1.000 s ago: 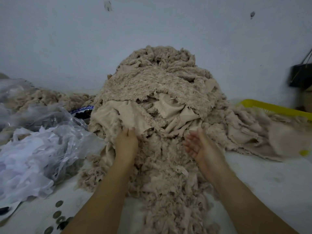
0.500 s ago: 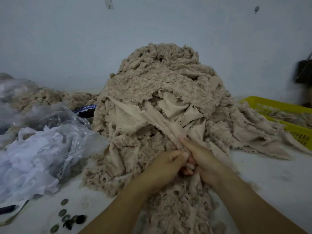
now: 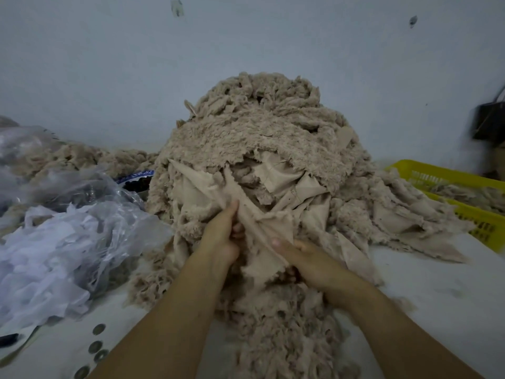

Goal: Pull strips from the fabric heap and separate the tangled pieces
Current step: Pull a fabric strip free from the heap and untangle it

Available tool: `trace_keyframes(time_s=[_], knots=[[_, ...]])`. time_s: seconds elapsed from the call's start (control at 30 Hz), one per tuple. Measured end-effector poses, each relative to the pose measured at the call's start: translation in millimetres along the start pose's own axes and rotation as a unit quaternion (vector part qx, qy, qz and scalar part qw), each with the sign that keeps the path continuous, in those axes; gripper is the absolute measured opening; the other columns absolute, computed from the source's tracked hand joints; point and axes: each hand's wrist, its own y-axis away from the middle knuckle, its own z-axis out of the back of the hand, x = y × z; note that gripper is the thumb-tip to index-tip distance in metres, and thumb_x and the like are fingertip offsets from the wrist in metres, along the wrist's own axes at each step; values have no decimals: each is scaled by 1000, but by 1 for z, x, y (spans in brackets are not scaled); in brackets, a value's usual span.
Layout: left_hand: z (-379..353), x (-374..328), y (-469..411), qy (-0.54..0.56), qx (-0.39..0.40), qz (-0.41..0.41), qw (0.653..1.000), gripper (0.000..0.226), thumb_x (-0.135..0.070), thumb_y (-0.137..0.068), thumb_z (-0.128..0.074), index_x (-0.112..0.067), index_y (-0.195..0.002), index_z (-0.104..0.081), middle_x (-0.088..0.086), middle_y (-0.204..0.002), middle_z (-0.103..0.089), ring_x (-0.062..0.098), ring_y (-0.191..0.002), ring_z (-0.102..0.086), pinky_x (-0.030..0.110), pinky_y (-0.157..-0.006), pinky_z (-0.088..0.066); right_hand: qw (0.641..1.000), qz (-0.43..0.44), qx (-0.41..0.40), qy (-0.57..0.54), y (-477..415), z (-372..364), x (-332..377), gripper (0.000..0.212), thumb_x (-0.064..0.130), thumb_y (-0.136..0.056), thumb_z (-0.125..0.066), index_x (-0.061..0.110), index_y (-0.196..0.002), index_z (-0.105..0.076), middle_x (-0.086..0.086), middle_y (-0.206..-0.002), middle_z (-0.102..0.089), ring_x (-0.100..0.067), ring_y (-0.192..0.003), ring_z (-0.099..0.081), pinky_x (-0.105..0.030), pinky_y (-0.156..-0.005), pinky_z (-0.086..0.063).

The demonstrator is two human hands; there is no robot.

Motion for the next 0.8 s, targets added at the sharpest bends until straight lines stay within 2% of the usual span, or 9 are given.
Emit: trace_keyframes(time_s=[0.1,0.13,0.2,0.3,0.4,0.53,0.6,0.7,0.8], knots=[[-2,4,9,-18,4,-58,998,23,-32,-100,-59,-12,-96,-70,7,-80,-76,20,-74,-72,31,-67,-57,990,-38,-73,-116,-5,6,-5,34,53,-84,-68,20,-85,-79,-5,-86,-76,-17,-79,-71,-33,-77,-58],[-2,10,13,-70,16,-86,994,26,-35,-101,-58,-12,-99,-71,8,-89,-78,22,-83,-74,34,-74,-59,985,-37,-101,-138,-7,7,-6,27,44,-90,-65,23,-87,-81,-4,-94,-78,-17,-85,-74,-31,-79,-58],[-2,28,27,-196,58,-126,971,35,-45,-100,-56,-14,-98,-72,5,-92,-78,20,-87,-75,33,-77,-58,977,-23,-124,-171,-10,10,-8,24,32,-95,-59,31,-84,-81,-1,-93,-78,-13,-84,-75,-22,-64,-57],[0,50,42,-324,105,-137,930,39,-50,-98,-55,-17,-80,-65,-5,-75,-70,14,-74,-66,30,-70,-52,972,-28,-142,-186,-12,8,-8,18,34,-94,-62,23,-97,-77,-4,-97,-78,-16,-88,-75,-21,-60,-57],[0,54,48,-340,137,-138,920,37,-45,-99,-57,-26,-67,-59,-8,-65,-58,6,-63,-56,27,-63,-49,958,-28,-218,-185,-15,7,-7,24,35,-98,-58,17,-104,-73,-6,-95,-78,-16,-86,-75,-23,-63,-58],[6,50,51,-350,122,-131,919,43,-46,-99,-56,-20,-66,-46,-6,-50,-51,7,-42,-47,16,-45,-39,889,-63,-312,-329,-17,20,-2,43,45,-101,-51,11,-125,-61,-13,-116,-70,-27,-104,-68,-44,-95,-54],[6,52,50,-311,94,-133,936,41,-43,-100,-55,-13,-72,-54,1,-51,-60,8,-43,-54,14,-45,-41,868,-82,-321,-368,-18,25,-3,47,47,-101,-47,10,-126,-62,-14,-117,-70,-27,-103,-67,-44,-91,-55],[5,52,46,-149,28,-115,982,30,-41,-99,-57,-16,-86,-67,-6,-69,-74,3,-59,-67,15,-54,-50,866,-76,-317,-380,-19,27,-3,45,51,-100,-48,15,-118,-66,-9,-109,-73,-26,-91,-70,-41,-59,-59],[6,46,41,46,51,-53,996,20,-32,-100,-57,-16,-105,-68,-4,-91,-77,8,-79,-72,24,-65,-58,872,-71,-326,-357,-19,24,-5,38,52,-97,-53,17,-108,-66,-8,-105,-72,-25,-82,-71,-40,-49,-56]])
